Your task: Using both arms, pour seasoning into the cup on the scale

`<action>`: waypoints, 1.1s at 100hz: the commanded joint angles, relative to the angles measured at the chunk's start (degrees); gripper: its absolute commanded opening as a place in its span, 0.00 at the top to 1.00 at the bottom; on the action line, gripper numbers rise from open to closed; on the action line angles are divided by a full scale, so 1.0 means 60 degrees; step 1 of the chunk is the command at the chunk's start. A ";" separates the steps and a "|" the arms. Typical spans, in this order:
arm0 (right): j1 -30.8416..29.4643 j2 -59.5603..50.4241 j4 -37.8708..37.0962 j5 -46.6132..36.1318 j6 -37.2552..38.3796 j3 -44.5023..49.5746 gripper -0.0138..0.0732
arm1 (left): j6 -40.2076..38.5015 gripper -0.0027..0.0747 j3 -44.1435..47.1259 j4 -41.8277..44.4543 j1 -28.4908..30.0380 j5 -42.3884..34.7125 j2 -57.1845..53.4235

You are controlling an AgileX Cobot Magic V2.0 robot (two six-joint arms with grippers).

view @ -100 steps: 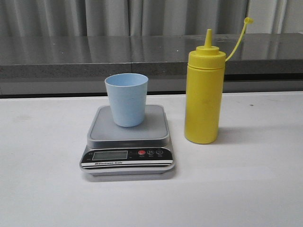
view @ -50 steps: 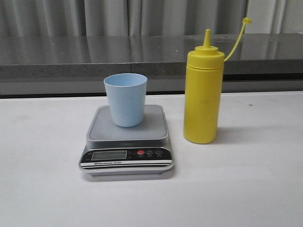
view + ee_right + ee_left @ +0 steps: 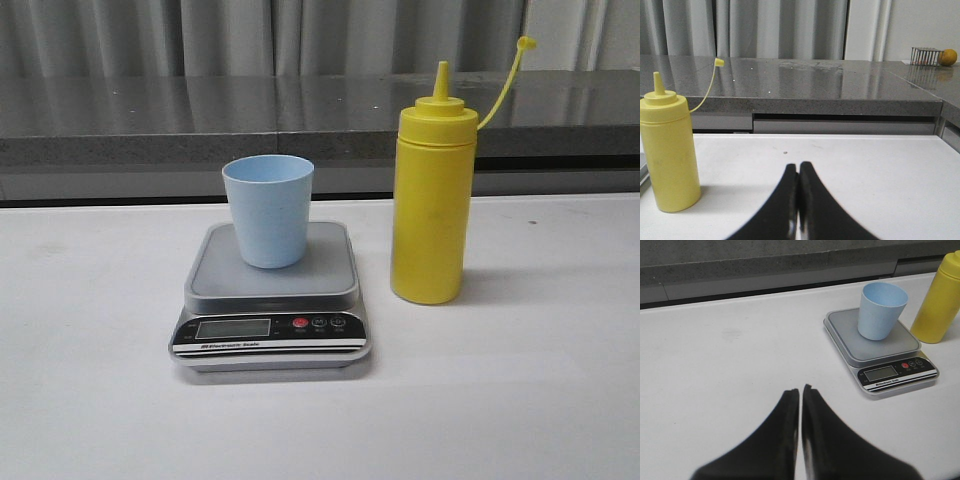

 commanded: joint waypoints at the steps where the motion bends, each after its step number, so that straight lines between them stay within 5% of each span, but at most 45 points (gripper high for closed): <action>1: -0.0063 -0.0154 -0.0124 -0.0698 0.0022 -0.0007 0.92 | -0.0038 0.95 -0.0232 0.0082 0.0033 -0.0664 0.0112; 110: -0.0063 -0.0154 -0.0124 -0.0688 0.0022 -0.0007 0.92 | -0.0055 0.95 -0.0232 0.0082 0.0051 -0.0819 0.0112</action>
